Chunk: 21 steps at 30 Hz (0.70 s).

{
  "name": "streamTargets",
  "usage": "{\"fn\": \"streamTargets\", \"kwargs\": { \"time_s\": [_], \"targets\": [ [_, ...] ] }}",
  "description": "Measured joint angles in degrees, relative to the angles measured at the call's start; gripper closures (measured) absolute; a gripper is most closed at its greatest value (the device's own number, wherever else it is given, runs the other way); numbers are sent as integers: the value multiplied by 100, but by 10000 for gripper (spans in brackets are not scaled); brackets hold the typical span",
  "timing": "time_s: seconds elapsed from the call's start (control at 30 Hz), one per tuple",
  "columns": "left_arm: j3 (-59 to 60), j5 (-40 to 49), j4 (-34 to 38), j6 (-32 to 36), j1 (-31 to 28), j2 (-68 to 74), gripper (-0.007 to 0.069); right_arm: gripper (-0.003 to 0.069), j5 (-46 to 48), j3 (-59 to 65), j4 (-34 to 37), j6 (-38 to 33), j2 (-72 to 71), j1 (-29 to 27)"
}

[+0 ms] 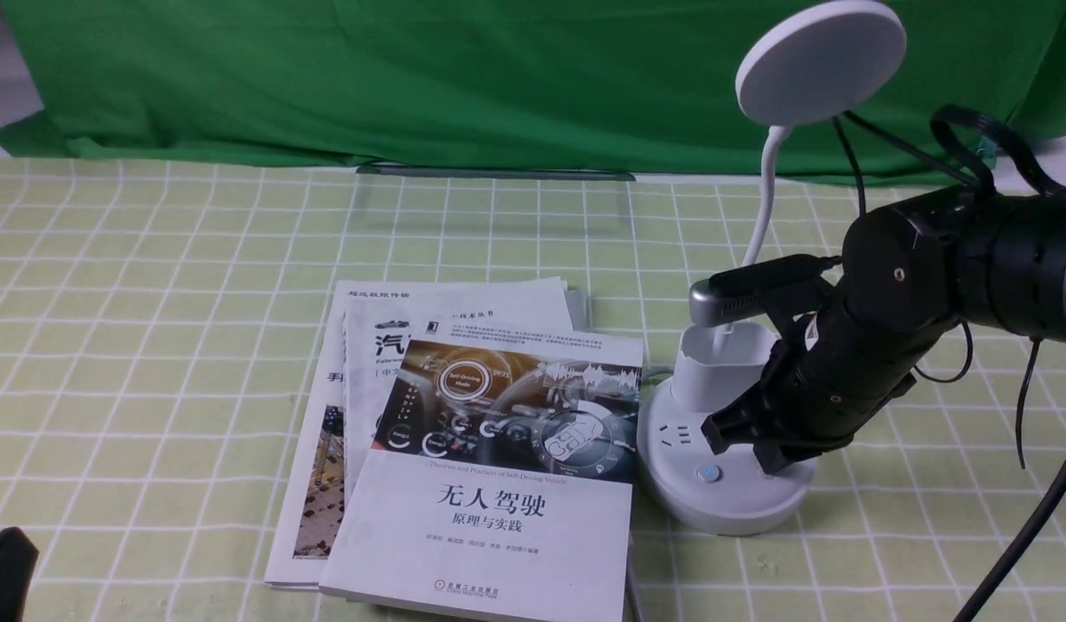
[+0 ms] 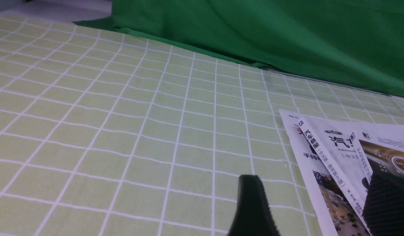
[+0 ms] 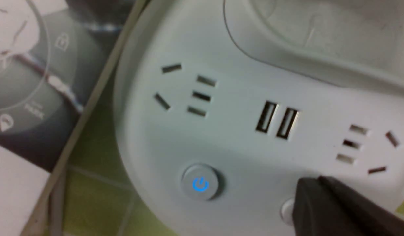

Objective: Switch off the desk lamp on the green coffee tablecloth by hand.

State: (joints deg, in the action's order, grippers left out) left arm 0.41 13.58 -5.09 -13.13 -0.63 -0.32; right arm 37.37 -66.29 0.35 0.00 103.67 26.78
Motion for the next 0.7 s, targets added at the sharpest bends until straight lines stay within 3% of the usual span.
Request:
{"fn": "streamTargets", "kwargs": {
  "time_s": [0.27,0.7],
  "targets": [
    [0,0,0,0,0,0,214,610,448,154,-98,106,-1074,5],
    [0,0,0,0,0,0,214,589,722,1916,-98,412,-4673,61]
  ]
}}
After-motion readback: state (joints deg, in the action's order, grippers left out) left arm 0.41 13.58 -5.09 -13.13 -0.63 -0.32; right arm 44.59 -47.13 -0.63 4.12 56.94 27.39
